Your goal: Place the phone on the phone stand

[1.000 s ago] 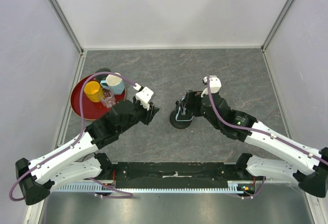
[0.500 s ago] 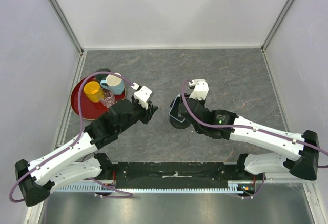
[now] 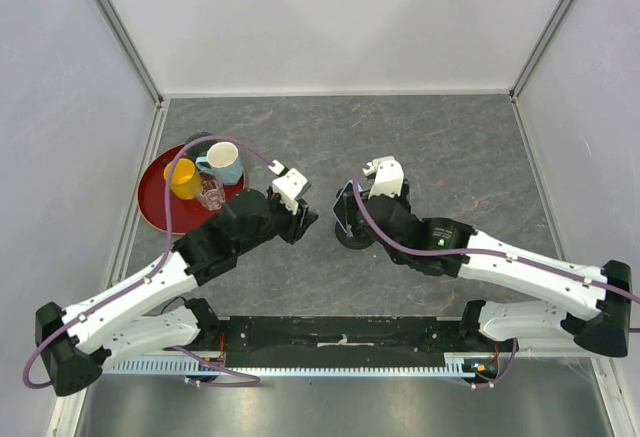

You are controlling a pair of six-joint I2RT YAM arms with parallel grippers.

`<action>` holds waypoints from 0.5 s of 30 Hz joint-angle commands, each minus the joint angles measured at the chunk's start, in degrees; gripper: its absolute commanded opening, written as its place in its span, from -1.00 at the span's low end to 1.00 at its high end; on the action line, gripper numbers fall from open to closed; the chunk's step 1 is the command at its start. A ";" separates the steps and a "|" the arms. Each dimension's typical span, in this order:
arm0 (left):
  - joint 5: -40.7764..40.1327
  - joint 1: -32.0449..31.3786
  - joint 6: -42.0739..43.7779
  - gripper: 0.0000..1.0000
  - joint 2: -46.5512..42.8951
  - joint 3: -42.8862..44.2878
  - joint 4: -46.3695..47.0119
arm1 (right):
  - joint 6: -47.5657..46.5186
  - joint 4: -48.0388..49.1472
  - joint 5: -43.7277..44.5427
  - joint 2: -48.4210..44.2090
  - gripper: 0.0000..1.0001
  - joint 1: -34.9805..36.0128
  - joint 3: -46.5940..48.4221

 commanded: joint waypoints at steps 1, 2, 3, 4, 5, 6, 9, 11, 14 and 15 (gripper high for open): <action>8.98 0.42 -1.70 -0.15 3.22 3.25 0.89 | -10.15 4.06 -9.50 -5.51 0.78 -0.76 -1.60; 9.52 0.51 -1.79 -0.15 3.40 3.34 0.98 | -10.94 3.11 -10.21 -7.17 0.82 -0.94 -1.86; 10.22 0.60 -1.79 -0.15 3.57 3.25 1.07 | -11.47 2.40 -10.83 -7.89 0.82 -1.73 -1.95; 10.49 0.69 -1.87 -0.15 3.58 3.17 1.16 | -12.18 1.87 -11.44 -8.59 0.82 -2.26 -1.87; 10.57 0.60 -1.96 -0.15 3.66 3.17 1.24 | -12.79 0.65 -11.62 -9.73 0.82 -2.78 -1.69; 10.58 0.69 -1.96 -0.15 3.75 3.25 1.16 | -13.32 0.03 -11.71 -10.00 0.77 -3.66 -1.60; 10.49 0.86 -2.05 -0.15 3.66 3.17 1.33 | -14.72 -0.95 -11.71 -10.36 0.72 -6.11 -1.25; 10.49 0.86 -2.14 -0.15 3.31 3.17 1.16 | -15.43 -0.86 -12.15 -9.74 0.65 -7.35 -0.73; 9.79 0.86 -1.96 -0.15 2.79 2.82 1.33 | -16.57 -1.21 -12.06 -9.30 0.51 -7.97 0.59; 9.35 0.86 -1.96 -0.14 2.70 2.81 1.07 | -17.71 -1.56 -11.54 -9.21 0.42 -8.06 0.94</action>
